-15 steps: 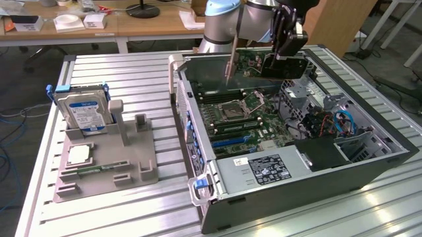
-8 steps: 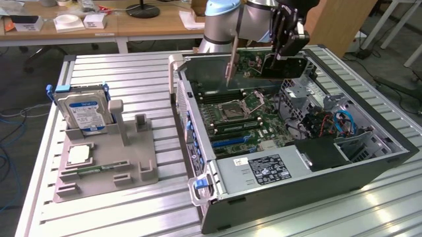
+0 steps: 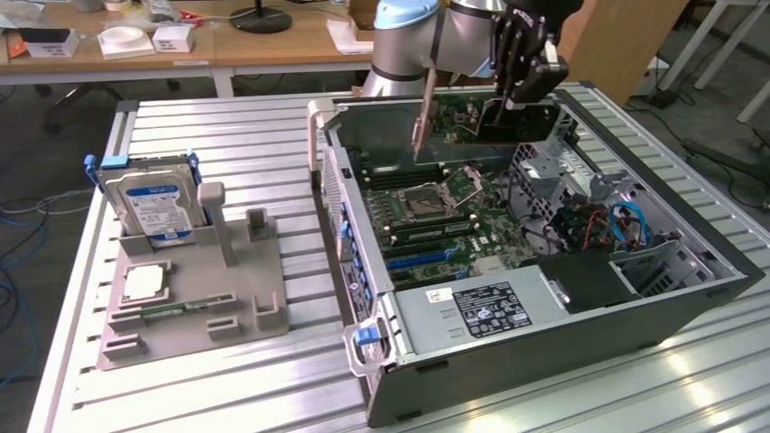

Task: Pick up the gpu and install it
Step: 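Insert the gpu into the slot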

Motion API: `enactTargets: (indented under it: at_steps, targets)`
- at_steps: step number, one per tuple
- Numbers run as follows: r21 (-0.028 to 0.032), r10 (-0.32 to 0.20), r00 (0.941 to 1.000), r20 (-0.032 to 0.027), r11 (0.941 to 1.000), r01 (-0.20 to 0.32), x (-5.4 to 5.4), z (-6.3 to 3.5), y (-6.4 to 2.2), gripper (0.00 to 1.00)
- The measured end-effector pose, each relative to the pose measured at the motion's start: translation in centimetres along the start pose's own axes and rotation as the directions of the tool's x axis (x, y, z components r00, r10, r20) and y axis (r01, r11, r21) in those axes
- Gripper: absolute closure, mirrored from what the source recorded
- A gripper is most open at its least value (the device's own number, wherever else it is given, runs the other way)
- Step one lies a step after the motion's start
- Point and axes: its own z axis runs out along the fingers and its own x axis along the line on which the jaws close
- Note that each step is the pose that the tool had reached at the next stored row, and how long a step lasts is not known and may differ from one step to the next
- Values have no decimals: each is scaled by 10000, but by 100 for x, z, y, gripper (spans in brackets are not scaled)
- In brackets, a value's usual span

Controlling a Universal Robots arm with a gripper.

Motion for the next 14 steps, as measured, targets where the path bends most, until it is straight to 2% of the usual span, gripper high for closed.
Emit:
enactTargets:
  at_steps: [8, 14]
  targets:
    - [-2, -535, 9986, 29, 9986, 535, 6, 1, -1, 74]
    - [-3, -552, 9985, 30, 9985, 552, 6, 0, -1, 74]
